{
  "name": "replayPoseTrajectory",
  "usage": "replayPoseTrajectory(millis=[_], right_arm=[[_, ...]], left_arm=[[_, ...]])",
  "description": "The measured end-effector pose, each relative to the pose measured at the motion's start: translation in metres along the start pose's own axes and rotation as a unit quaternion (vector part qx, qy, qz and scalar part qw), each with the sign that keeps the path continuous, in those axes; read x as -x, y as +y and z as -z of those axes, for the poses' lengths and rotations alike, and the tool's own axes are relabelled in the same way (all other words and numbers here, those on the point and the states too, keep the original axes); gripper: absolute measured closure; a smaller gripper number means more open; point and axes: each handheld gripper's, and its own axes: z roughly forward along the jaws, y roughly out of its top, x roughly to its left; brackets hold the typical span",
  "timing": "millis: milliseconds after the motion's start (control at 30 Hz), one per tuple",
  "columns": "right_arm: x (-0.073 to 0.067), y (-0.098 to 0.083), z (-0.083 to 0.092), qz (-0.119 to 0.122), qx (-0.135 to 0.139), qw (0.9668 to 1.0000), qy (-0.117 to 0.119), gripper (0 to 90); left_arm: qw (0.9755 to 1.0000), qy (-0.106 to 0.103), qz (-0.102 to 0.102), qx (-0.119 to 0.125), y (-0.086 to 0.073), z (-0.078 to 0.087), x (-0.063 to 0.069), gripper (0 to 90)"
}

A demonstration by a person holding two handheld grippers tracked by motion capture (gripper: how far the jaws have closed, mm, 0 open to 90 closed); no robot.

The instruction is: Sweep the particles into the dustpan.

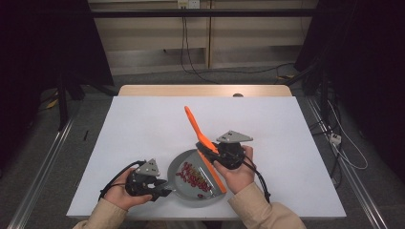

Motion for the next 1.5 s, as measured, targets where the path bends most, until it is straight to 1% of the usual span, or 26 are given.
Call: replayPoseTrajectory(millis=[67, 133, 167, 233, 267, 333, 400, 433, 533, 567, 600, 667, 733, 767, 800, 833, 900, 933, 1000, 1200, 1267, 1333, 1367, 1400, 1467, 1500], right_arm=[[0.007, -0.002, 0.0, -0.002, -0.001, 1.0, -0.009, 70.9], [0.014, -0.005, 0.0, -0.01, 0.0, 0.9999, -0.011, 70.9], [0.016, -0.006, 0.0, -0.007, -0.002, 0.9998, -0.018, 70.9], [0.021, -0.009, -0.001, 0.008, -0.003, 0.9993, -0.036, 70.9], [0.023, -0.011, -0.002, 0.004, -0.007, 0.9992, -0.04, 70.9], [0.025, -0.018, -0.005, 0.009, -0.011, 0.9987, -0.05, 70.9], [0.023, -0.026, -0.008, 0.012, -0.009, 0.9985, -0.053, 71.0], [0.021, -0.028, -0.009, 0.009, 0.001, 0.9988, -0.048, 70.9], [0.008, -0.028, -0.011, 0.011, -0.004, 0.9993, -0.036, 70.8], [0.004, -0.028, -0.012, 0.011, -0.004, 0.9994, -0.033, 70.7], [0.0, -0.027, -0.013, 0.006, -0.005, 0.9997, -0.023, 70.7], [-0.009, -0.026, -0.012, 0.013, -0.002, 0.9998, -0.016, 70.8], [-0.014, -0.022, -0.011, 0.0, 0.007, 0.9999, 0.009, 71.0], [-0.016, -0.02, -0.01, -0.002, 0.006, 0.9998, 0.017, 71.0], [-0.019, -0.018, -0.011, 0.009, 0.007, 0.9998, 0.014, 71.0], [-0.02, -0.017, -0.01, 0.014, 0.011, 0.9998, 0.013, 71.0], [-0.018, -0.015, -0.009, 0.003, 0.016, 0.9997, 0.02, 71.0], [-0.016, -0.014, -0.008, 0.002, 0.018, 0.9996, 0.019, 70.9], [-0.01, -0.012, -0.005, -0.003, 0.023, 0.9995, 0.019, 70.9], [0.008, -0.01, 0.005, -0.009, 0.036, 0.9993, 0.005, 70.9], [0.013, -0.011, 0.008, -0.011, 0.034, 0.9994, 0.0, 71.0], [0.018, -0.012, 0.009, -0.01, 0.03, 0.9995, -0.005, 71.0], [0.02, -0.013, 0.01, -0.01, 0.03, 0.9995, -0.007, 71.0], [0.023, -0.014, 0.011, -0.011, 0.03, 0.9994, -0.009, 70.9], [0.027, -0.015, 0.012, -0.016, 0.031, 0.9993, -0.012, 71.0], [0.029, -0.015, 0.013, -0.015, 0.033, 0.9992, -0.015, 71.0]], left_arm=[[1.0, 0.0, -0.001, 0.001, 0.0, 0.0, 0.0, 62.9], [1.0, 0.002, 0.002, 0.0, 0.0, 0.0, 0.0, 62.8], [1.0, 0.0, 0.003, 0.001, -0.001, -0.001, 0.0, 62.8], [1.0, -0.001, 0.002, 0.0, 0.0, 0.0, 0.0, 62.9], [1.0, -0.001, 0.003, -0.001, 0.0, 0.0, 0.0, 62.9], [1.0, -0.002, 0.003, 0.0, 0.0, -0.001, 0.0, 62.9], [1.0, -0.003, -0.001, -0.006, 0.0, 0.0, -0.001, 62.8], [1.0, -0.003, -0.002, -0.008, 0.0, 0.0, -0.002, 62.9], [1.0, -0.002, 0.006, 0.0, 0.001, -0.001, -0.001, 62.9], [1.0, -0.002, 0.005, -0.001, 0.001, -0.001, -0.001, 62.9], [1.0, -0.002, 0.005, -0.001, 0.001, -0.001, -0.001, 62.9], [1.0, -0.004, 0.004, 0.0, 0.001, -0.001, -0.001, 62.9], [1.0, -0.003, 0.007, -0.001, 0.0, -0.002, -0.001, 62.9], [1.0, -0.003, 0.008, 0.001, 0.0, -0.002, -0.001, 62.9], [1.0, -0.004, 0.007, 0.003, 0.0, -0.002, -0.001, 62.9], [1.0, -0.003, 0.002, 0.001, -0.001, -0.001, -0.002, 62.9], [1.0, -0.002, -0.002, 0.001, -0.001, -0.001, -0.002, 62.9], [1.0, 0.0, 0.004, 0.007, -0.002, -0.001, -0.001, 62.9], [1.0, -0.003, -0.003, 0.008, -0.003, -0.001, -0.002, 62.9], [0.9996, 0.001, 0.001, 0.03, -0.004, 0.0, -0.002, 62.9], [0.9996, 0.001, -0.002, 0.026, -0.004, 0.0, -0.003, 62.9], [0.9995, 0.005, -0.001, 0.03, -0.004, 0.0, -0.002, 62.9], [0.9996, 0.007, -0.005, 0.028, -0.004, 0.0, -0.003, 62.9], [0.9994, 0.009, -0.001, 0.032, -0.004, 0.0, -0.003, 63.0], [0.9992, 0.022, 0.002, 0.034, -0.003, 0.001, -0.003, 62.9], [0.9992, 0.015, 0.0, 0.036, -0.004, 0.002, -0.005, 62.9]])
